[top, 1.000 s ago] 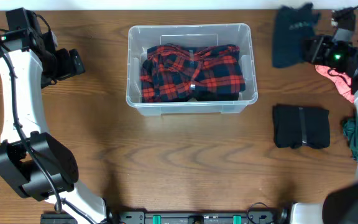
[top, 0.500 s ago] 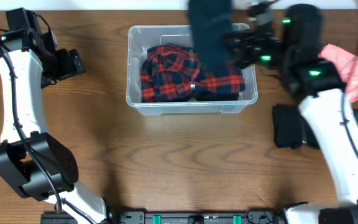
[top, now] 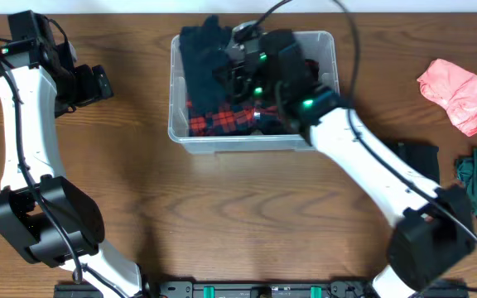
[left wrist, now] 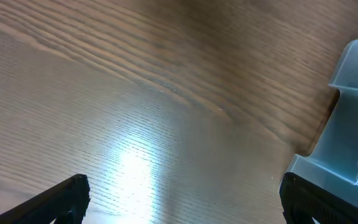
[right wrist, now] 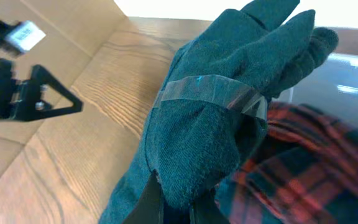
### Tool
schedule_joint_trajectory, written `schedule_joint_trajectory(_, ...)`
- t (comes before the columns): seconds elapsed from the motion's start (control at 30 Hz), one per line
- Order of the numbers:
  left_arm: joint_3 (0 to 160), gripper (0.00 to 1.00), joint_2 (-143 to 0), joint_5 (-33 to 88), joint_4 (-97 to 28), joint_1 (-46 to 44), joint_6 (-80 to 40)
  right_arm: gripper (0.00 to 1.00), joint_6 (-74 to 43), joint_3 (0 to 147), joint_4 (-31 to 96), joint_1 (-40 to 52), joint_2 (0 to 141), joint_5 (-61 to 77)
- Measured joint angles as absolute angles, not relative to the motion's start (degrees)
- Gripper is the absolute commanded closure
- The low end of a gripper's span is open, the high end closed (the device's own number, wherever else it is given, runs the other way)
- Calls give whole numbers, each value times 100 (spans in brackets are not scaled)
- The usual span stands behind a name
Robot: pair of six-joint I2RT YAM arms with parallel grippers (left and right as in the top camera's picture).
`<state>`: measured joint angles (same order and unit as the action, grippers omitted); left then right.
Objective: Pack container
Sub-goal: 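Carry the dark green garment with the right gripper into the bin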
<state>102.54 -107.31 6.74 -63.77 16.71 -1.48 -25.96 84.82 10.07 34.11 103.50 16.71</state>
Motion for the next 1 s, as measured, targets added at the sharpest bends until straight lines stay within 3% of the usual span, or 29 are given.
schedule_joint_trajectory(0.37,10254,2,-10731,674,-6377,1671,-150,98,-3446,8482,639,3726,11061,934)
schedule_joint_trajectory(0.4,10254,2,-10731,674,-6377,1671,-148,94,-3472,8482,596,3726,11100,913)
schedule_joint_trajectory(0.47,10254,2,-10731,674,-6375,1671,-148,74,-3562,8482,504,3726,11179,875)
schedule_joint_trajectory(0.63,10254,2,-10731,674,-6377,1671,-148,42,-3527,8482,423,3726,11367,823)
schedule_joint_trajectory(0.67,10254,2,-10731,674,-6377,1671,-148,27,-3468,8482,419,3726,11389,829)
schedule_joint_trajectory(0.7,10254,2,-10731,674,-6377,1671,-148,21,-3391,8482,414,3726,11397,838)
schedule_joint_trajectory(1.0,10254,2,-10731,674,-6377,1671,-148,27,-2821,8589,672,3726,11395,1278)
